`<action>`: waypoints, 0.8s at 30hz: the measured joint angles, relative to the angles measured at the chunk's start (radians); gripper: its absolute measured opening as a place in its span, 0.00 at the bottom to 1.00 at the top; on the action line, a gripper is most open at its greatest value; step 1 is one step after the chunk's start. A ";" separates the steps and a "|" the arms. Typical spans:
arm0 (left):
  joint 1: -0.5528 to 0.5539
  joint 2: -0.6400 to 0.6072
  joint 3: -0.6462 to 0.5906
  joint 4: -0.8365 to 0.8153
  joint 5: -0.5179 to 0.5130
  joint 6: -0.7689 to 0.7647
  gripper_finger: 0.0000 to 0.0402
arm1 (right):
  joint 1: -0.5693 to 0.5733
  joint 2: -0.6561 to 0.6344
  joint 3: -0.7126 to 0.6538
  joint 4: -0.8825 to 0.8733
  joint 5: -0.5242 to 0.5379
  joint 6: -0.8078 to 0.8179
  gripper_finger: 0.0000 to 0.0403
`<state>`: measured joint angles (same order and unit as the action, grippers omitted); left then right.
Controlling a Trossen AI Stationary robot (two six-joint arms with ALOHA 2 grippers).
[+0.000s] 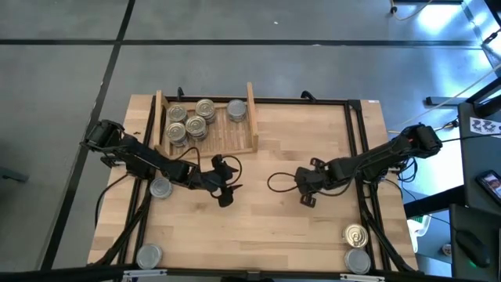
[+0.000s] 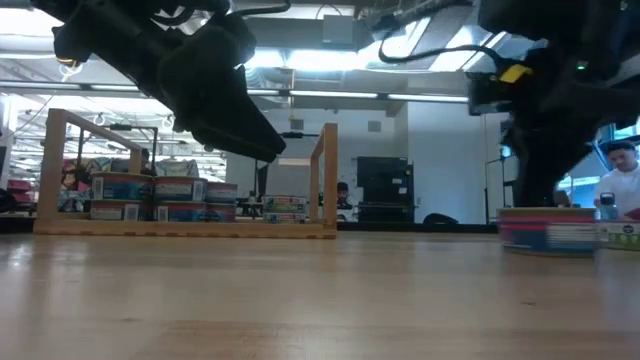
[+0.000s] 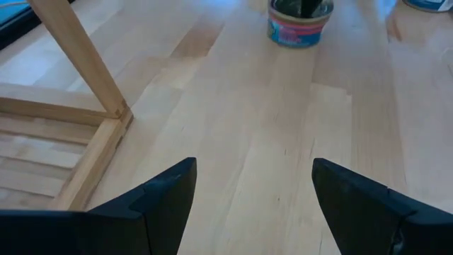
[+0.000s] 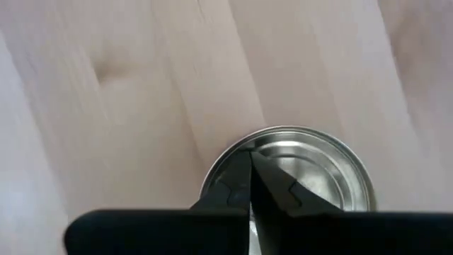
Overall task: Stack canned seafood by type on shelf
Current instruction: Move the blue tuna can from the middle right to the center
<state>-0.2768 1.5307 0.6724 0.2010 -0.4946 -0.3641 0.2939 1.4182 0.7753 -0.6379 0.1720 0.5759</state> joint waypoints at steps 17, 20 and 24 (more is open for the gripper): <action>0.004 0.000 0.000 0.022 0.000 0.000 0.69 | -0.005 0.227 0.003 0.647 0.019 -0.307 0.02; 0.004 0.000 0.000 0.024 0.000 0.000 0.69 | -0.010 0.264 0.019 0.712 0.016 -0.326 0.02; 0.004 0.000 0.000 0.025 0.000 -0.003 0.69 | -0.024 0.333 0.054 0.823 0.004 -0.389 0.02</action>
<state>-0.2729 1.5307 0.6724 0.2256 -0.4944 -0.3668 0.2699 1.7512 0.8290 0.1848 0.1757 0.1871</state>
